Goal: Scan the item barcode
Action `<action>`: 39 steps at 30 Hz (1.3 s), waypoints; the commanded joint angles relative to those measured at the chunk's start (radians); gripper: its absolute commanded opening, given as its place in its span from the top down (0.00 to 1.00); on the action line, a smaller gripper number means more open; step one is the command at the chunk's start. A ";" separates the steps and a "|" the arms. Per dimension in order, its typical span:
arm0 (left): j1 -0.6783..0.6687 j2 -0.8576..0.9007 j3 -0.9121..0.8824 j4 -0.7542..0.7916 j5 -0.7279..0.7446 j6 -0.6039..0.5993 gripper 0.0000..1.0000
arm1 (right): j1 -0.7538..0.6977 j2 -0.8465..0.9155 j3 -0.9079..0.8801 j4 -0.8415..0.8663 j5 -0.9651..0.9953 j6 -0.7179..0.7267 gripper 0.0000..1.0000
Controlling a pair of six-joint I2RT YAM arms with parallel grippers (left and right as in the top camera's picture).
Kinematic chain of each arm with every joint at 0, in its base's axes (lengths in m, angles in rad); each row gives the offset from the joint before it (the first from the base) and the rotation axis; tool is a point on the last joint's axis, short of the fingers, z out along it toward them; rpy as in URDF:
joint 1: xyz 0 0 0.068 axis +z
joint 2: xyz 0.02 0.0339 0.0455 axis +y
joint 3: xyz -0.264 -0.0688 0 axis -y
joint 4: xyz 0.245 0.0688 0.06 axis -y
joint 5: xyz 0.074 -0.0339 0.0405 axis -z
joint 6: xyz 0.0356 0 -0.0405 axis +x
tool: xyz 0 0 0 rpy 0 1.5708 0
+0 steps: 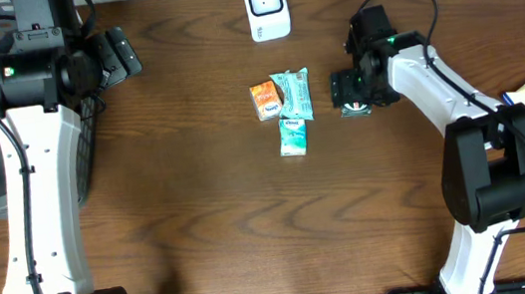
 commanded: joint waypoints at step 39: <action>-0.001 0.000 0.003 -0.003 -0.016 -0.002 0.02 | -0.140 0.033 0.082 -0.003 -1.044 -0.335 0.53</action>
